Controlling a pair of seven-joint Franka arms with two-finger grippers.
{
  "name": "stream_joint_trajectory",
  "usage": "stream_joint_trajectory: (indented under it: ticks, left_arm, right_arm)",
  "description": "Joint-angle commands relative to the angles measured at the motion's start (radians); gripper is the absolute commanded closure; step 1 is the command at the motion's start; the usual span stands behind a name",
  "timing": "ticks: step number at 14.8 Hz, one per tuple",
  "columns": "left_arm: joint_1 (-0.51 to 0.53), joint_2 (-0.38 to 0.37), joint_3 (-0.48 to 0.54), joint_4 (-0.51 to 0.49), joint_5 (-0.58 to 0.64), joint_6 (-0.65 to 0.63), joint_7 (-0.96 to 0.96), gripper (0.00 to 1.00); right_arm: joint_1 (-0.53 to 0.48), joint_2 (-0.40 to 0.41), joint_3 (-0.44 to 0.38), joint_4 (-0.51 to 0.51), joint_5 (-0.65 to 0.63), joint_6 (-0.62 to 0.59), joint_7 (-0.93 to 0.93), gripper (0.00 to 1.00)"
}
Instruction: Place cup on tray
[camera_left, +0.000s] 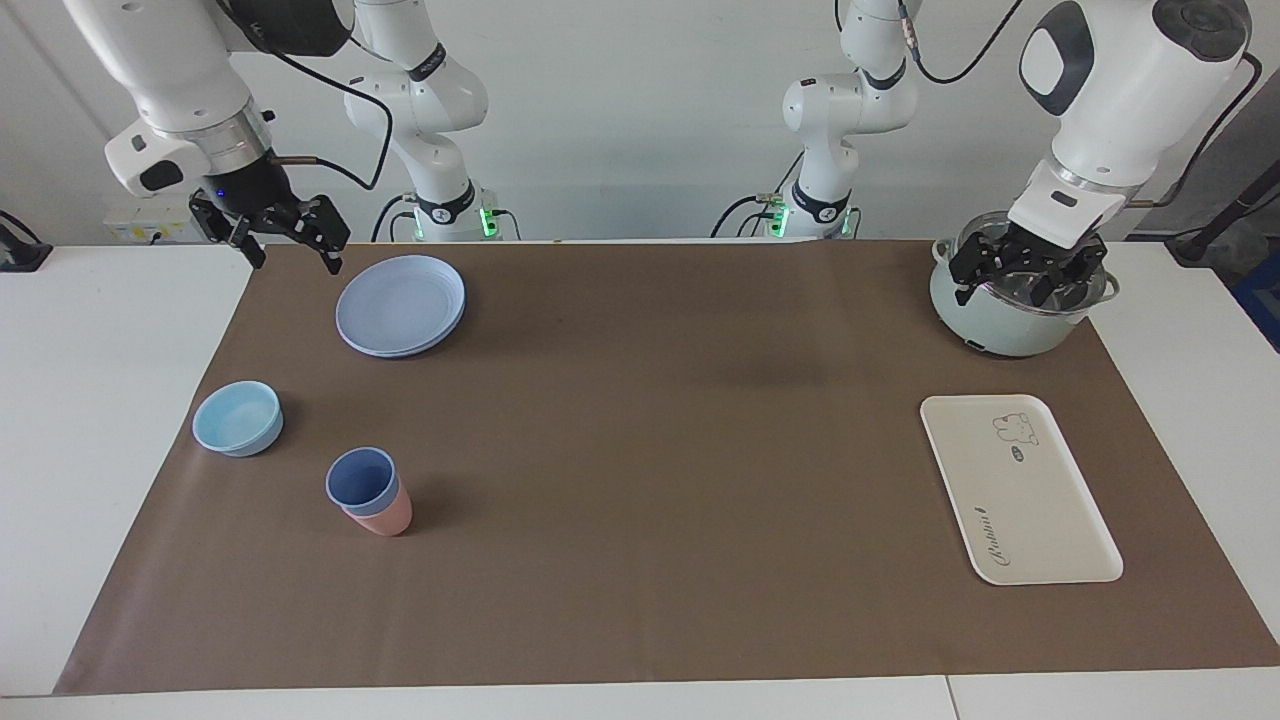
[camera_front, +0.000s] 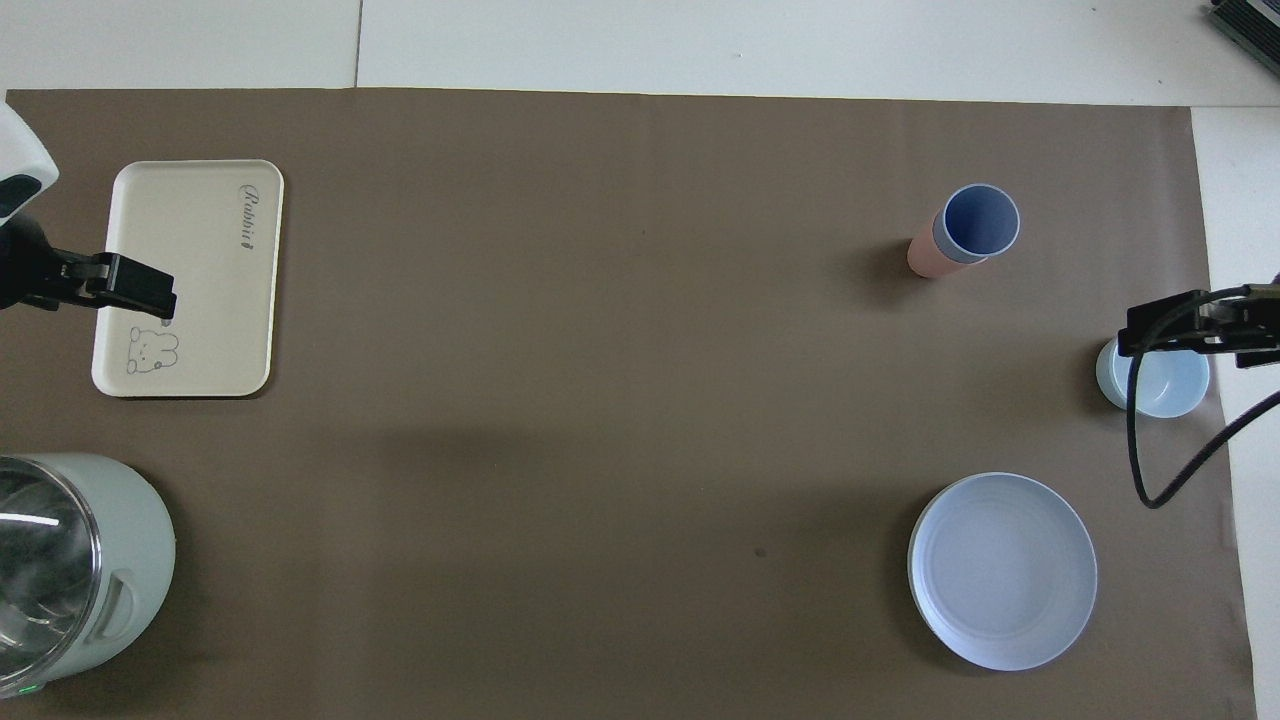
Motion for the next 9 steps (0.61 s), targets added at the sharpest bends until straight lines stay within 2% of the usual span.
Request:
stream_joint_trajectory:
  ticks: [1,9]
  left_arm:
    - [0.012,-0.027,-0.005,-0.028,0.017,0.016,0.022,0.0]
    - [0.011,-0.03,-0.005,-0.033,0.017,0.013,0.011,0.0]
  right_arm:
    - [0.002,-0.017,-0.001,-0.009,0.016,0.001,-0.008,0.0]
    - [0.0,-0.015,-0.001,-0.009,0.016,0.006,-0.011,0.0]
